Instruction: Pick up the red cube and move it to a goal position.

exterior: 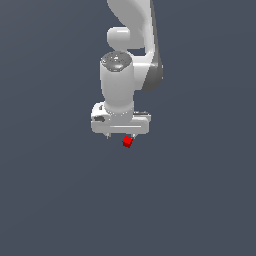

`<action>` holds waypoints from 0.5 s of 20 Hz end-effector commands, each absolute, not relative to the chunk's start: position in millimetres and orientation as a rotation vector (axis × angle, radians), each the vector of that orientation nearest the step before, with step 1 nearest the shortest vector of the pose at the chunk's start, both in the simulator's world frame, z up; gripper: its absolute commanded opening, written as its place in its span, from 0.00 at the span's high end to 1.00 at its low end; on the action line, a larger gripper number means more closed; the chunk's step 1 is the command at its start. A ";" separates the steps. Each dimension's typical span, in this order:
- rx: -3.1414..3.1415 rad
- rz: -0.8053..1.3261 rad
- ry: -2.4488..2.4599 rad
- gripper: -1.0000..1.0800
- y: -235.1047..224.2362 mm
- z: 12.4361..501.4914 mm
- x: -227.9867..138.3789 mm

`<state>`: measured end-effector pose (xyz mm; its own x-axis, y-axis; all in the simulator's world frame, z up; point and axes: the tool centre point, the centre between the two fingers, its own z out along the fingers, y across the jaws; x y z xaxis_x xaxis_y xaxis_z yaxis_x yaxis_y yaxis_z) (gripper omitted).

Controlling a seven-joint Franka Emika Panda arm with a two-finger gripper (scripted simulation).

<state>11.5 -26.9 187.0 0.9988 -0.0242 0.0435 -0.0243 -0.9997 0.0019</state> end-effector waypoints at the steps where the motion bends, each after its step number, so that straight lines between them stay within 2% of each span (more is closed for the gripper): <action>1: 3.138 0.068 -0.038 0.04 -27.0 187.0 11.5; 10: 3.136 0.059 -0.123 0.04 -26.1 164.8 0.0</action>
